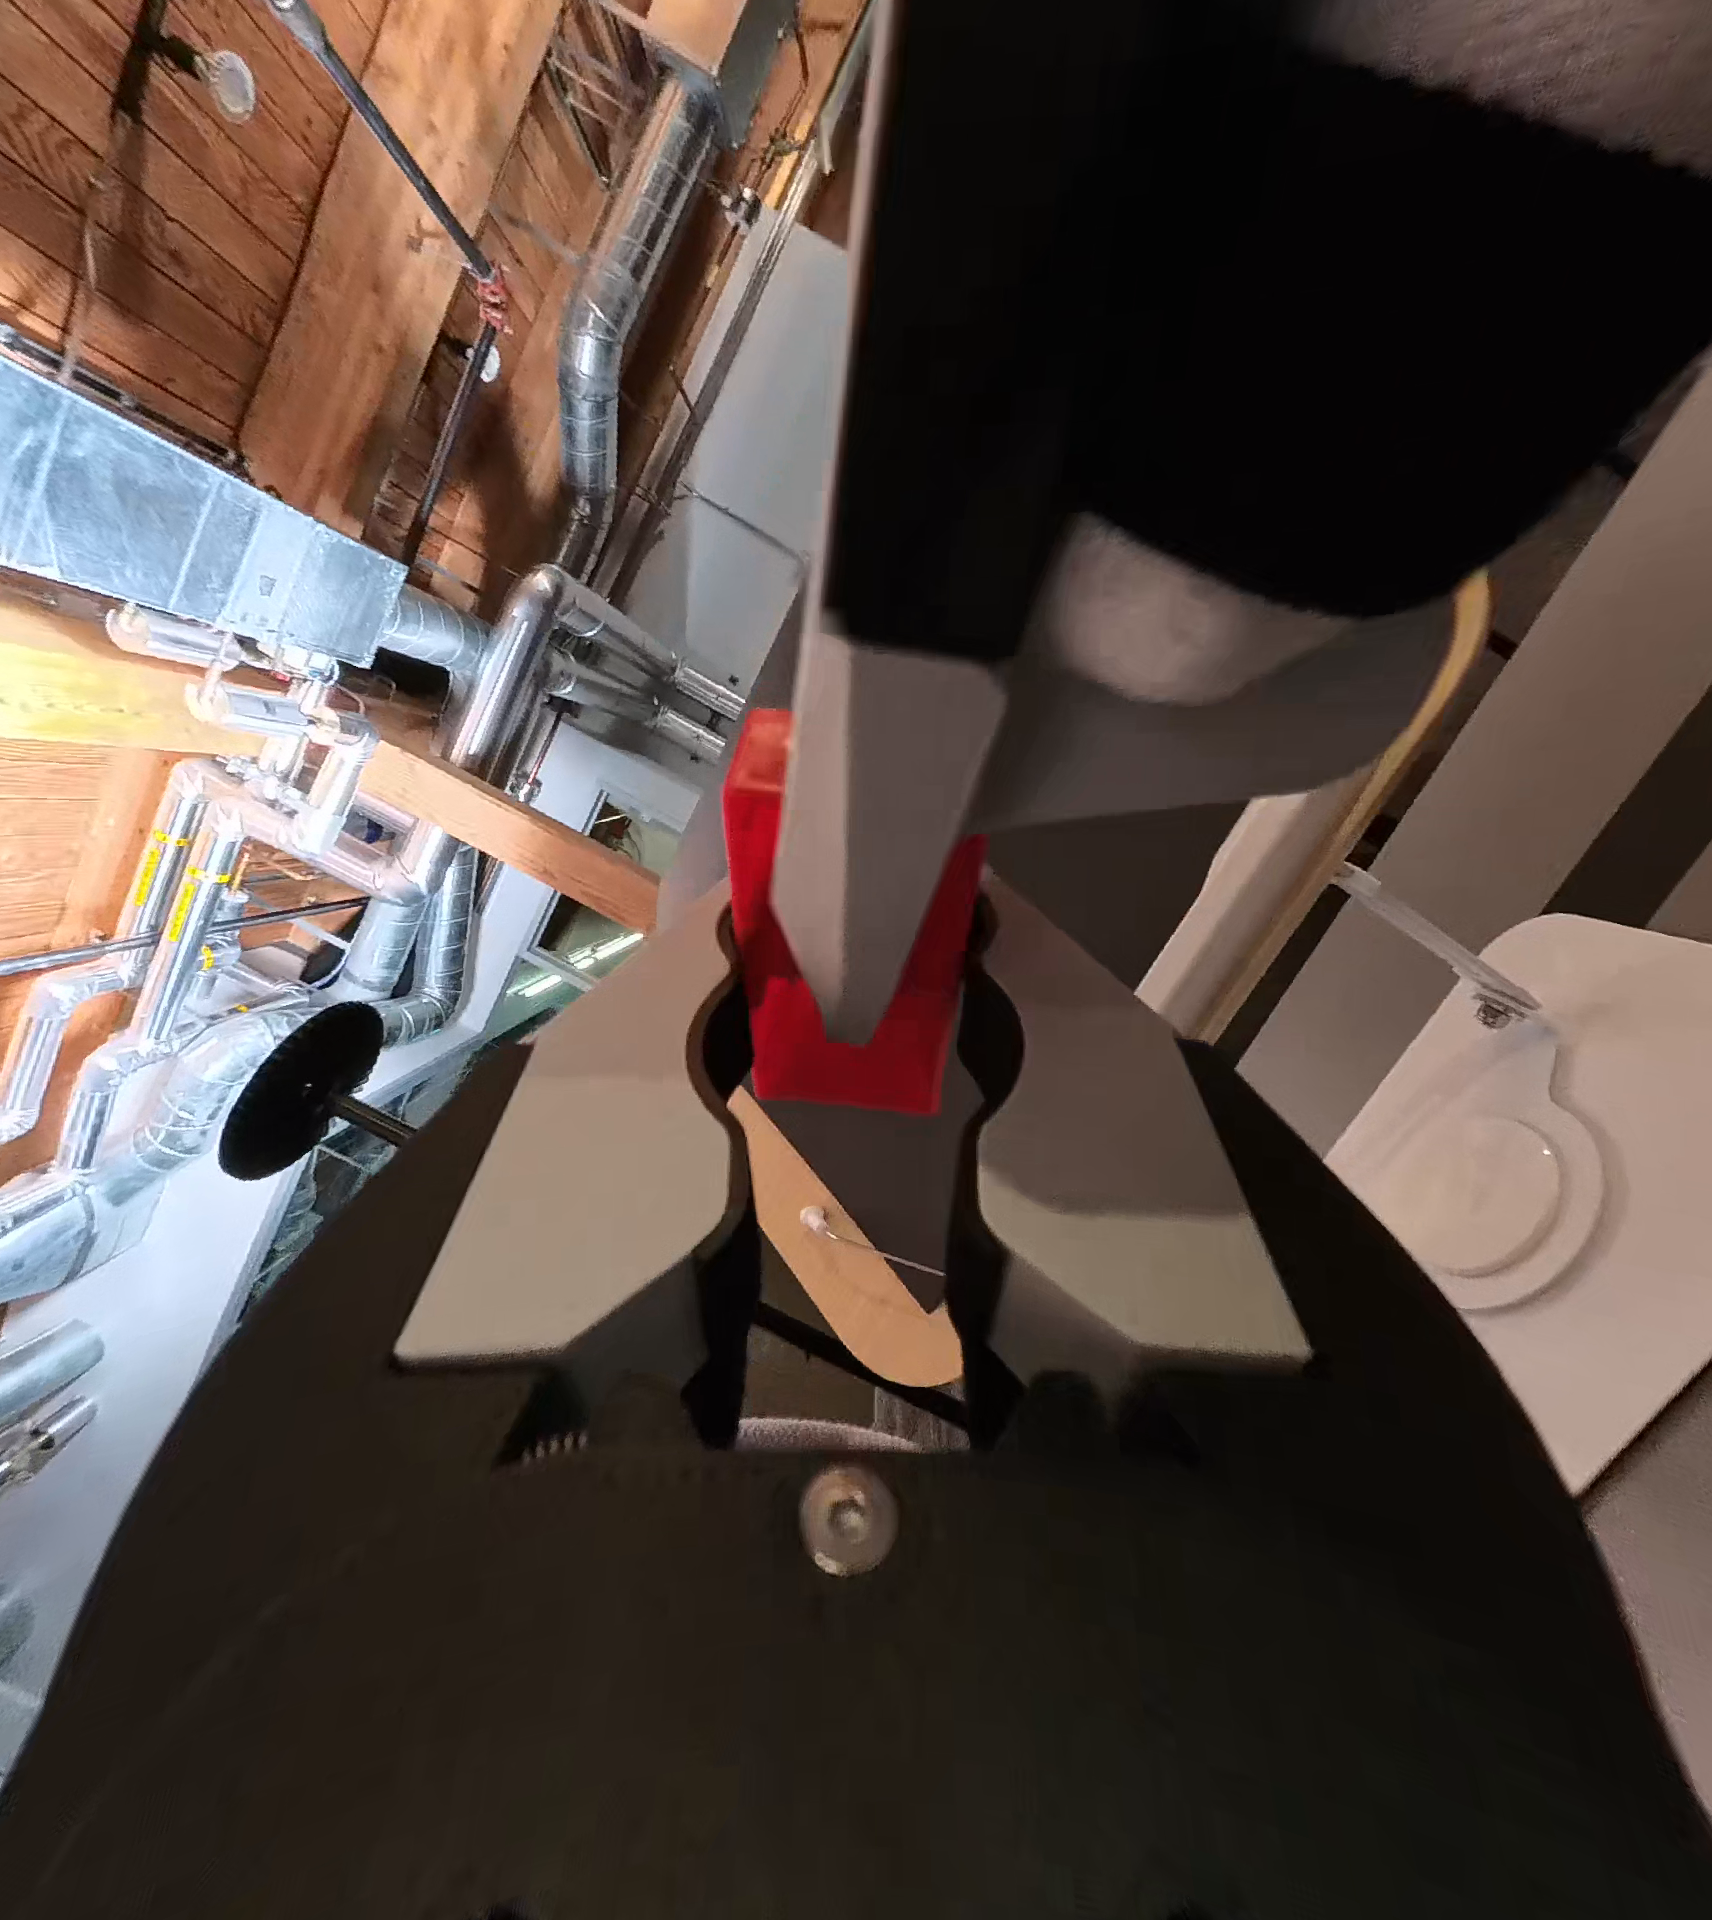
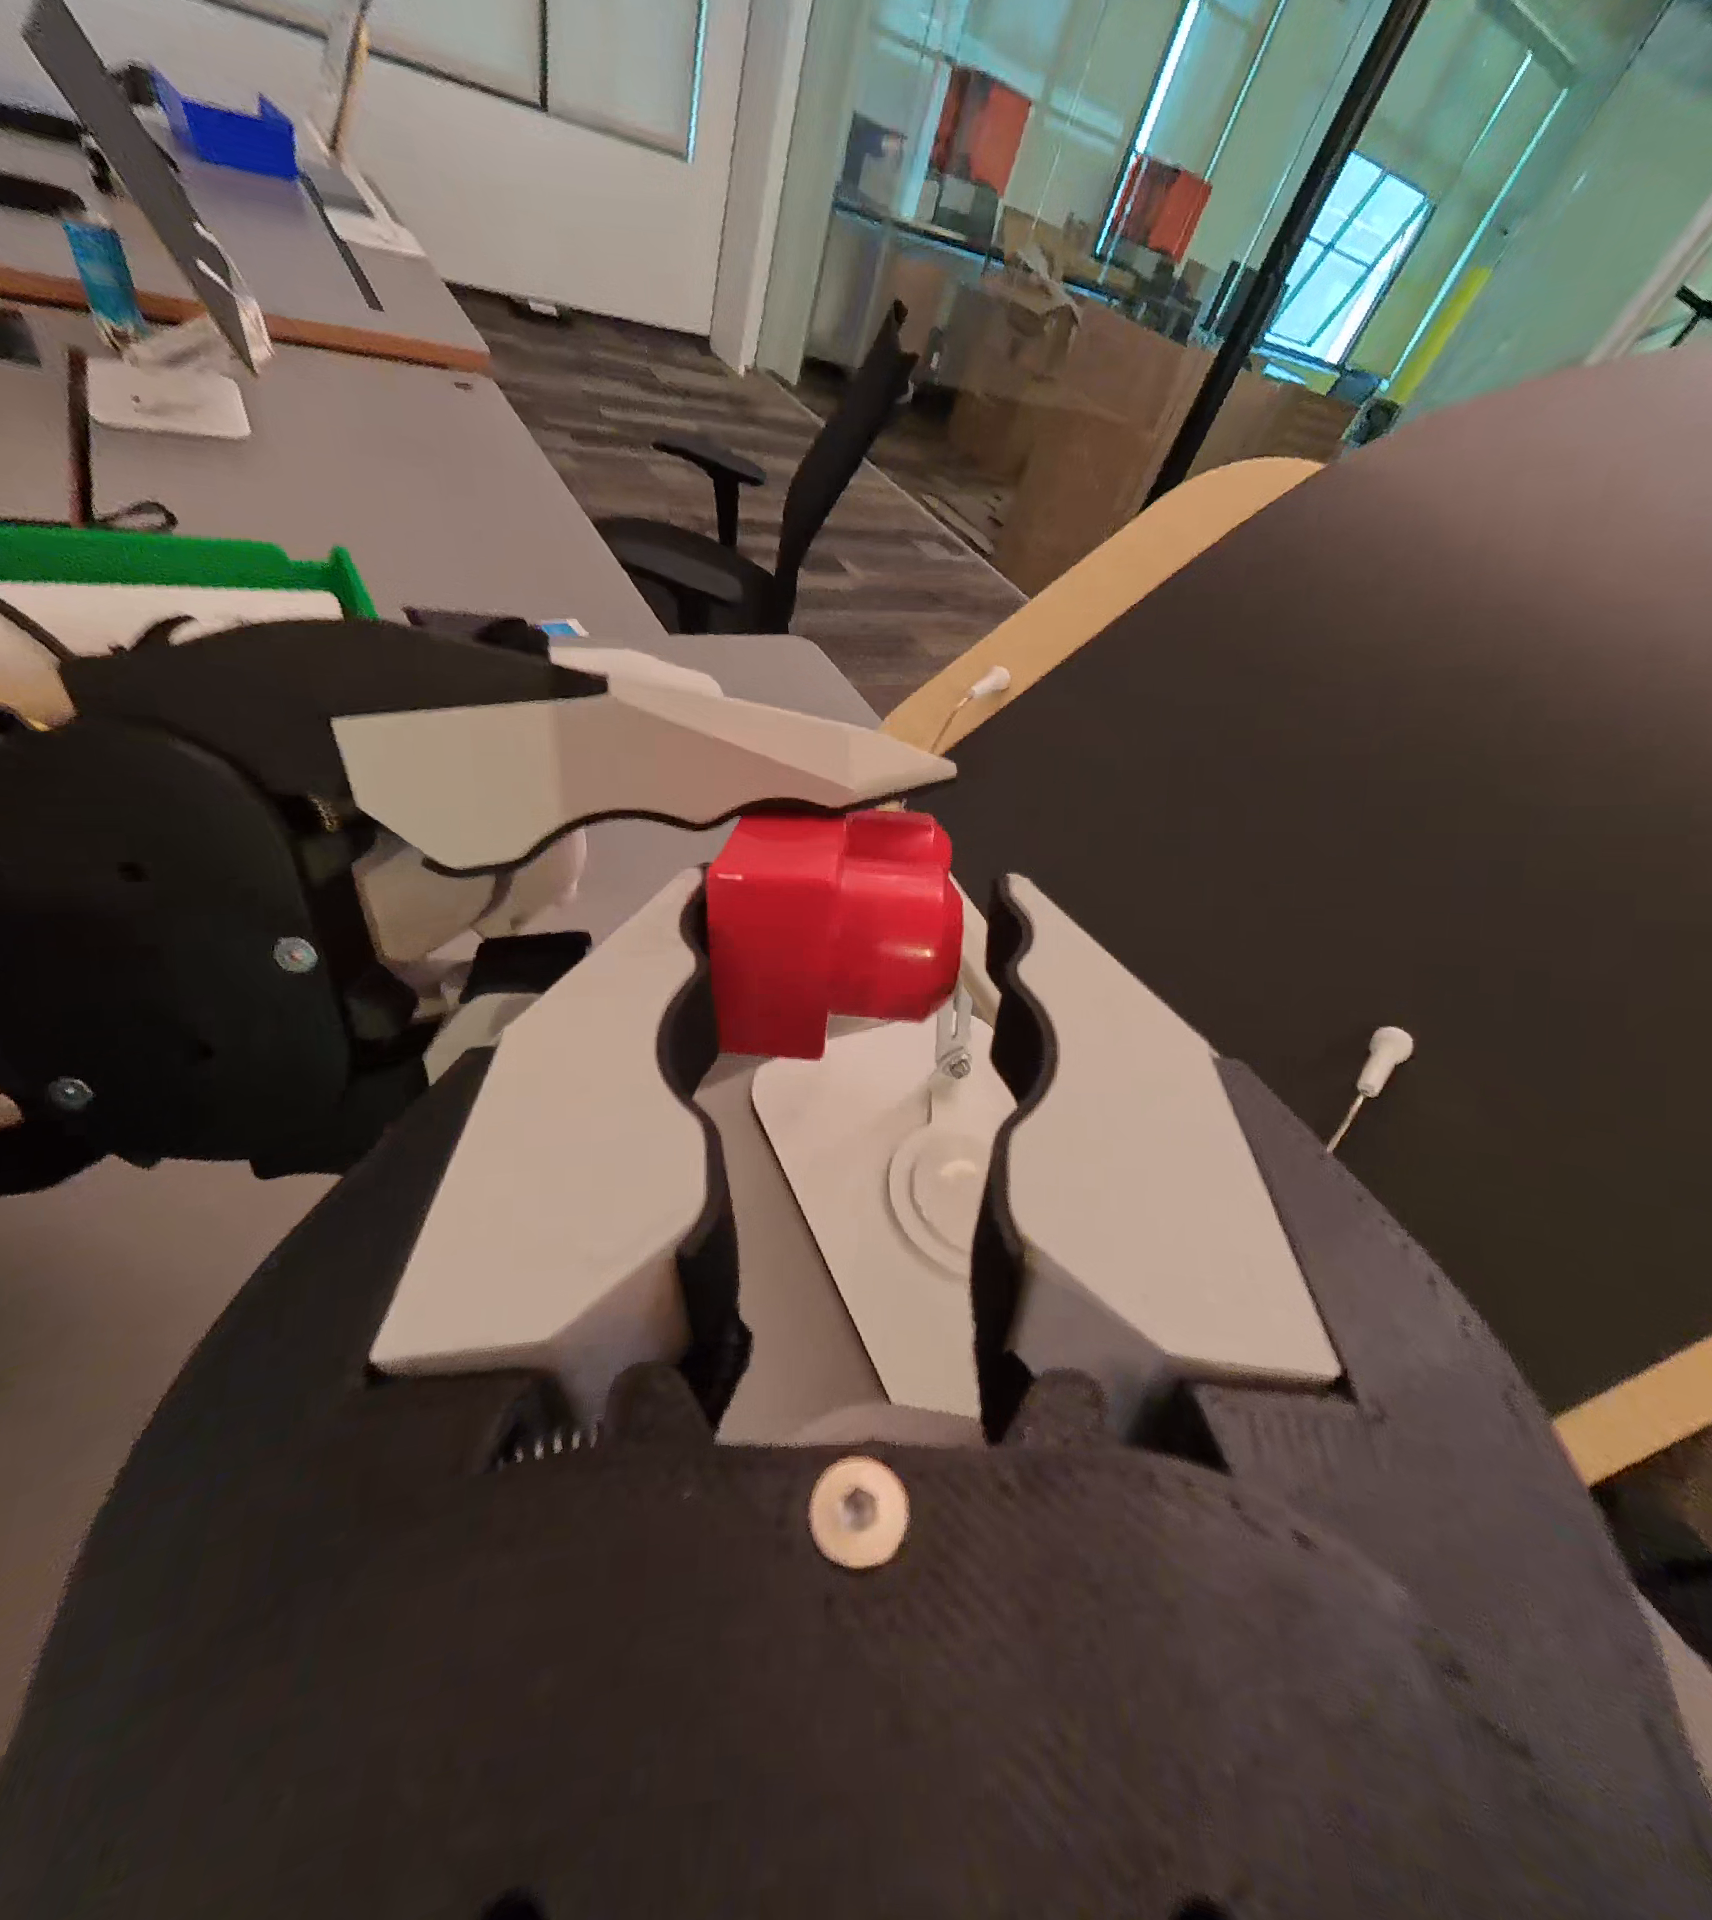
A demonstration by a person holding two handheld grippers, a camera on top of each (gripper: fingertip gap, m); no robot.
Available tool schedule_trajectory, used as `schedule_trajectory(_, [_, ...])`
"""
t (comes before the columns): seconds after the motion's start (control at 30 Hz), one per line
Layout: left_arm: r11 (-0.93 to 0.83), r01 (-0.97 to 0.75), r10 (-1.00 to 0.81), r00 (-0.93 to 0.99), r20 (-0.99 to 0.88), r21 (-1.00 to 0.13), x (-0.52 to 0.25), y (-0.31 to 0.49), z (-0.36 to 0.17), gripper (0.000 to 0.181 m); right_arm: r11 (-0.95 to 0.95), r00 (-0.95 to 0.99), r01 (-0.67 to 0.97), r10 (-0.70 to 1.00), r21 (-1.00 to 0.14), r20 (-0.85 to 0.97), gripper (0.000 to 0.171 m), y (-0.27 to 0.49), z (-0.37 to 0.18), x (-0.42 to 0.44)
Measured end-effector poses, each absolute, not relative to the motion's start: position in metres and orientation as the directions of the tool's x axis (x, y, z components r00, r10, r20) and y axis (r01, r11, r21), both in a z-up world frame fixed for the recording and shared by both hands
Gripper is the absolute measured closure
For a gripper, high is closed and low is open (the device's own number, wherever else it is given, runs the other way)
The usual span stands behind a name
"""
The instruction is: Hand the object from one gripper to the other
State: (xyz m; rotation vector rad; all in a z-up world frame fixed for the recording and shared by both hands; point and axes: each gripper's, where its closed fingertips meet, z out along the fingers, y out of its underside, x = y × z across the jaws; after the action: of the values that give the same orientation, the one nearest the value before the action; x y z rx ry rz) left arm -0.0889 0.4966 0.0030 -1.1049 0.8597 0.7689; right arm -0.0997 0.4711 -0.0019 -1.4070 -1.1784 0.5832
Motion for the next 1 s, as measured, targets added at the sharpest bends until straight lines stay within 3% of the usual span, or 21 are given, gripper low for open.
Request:
schedule_trajectory(0.33, [0.305, -0.853, 0.100, 0.470, -0.877, -0.423, -0.085, 0.496, 0.002, 0.147, 0.162, 0.342, 0.312, 0.900, -0.936, 0.270, 0.130, 0.469, -0.001, -0.098])
schedule_trajectory(0.47, [0.547, -0.770, 0.013, 0.400, -0.916, -0.328, -0.060, 0.466, 0.005, 0.123, 0.102, 0.244, 0.230, 0.957, -0.968, 0.159, 0.130, 0.457, 0.006, -0.093])
schedule_trajectory(0.57, [0.600, -0.740, 0.003, 0.383, -0.924, -0.305, -0.059, 0.453, 0.012, 0.109, 0.027, 0.083, 0.209, 0.996, -0.978, 0.045, 0.130, 0.437, 0.003, -0.090])
schedule_trajectory(0.8, [0.662, -0.726, -0.032, 0.221, -0.975, -0.186, -0.025, 0.429, -0.003, 0.107, 0.061, -0.097, 0.303, 0.995, -0.951, 0.033, 0.130, 0.410, -0.010, -0.064])
schedule_trajectory(1.0, [0.666, -0.738, -0.016, 0.133, -0.991, -0.110, -0.003, 0.415, -0.010, 0.110, 0.134, -0.141, 0.350, 0.986, -0.927, 0.089, 0.131, 0.397, -0.011, -0.029])
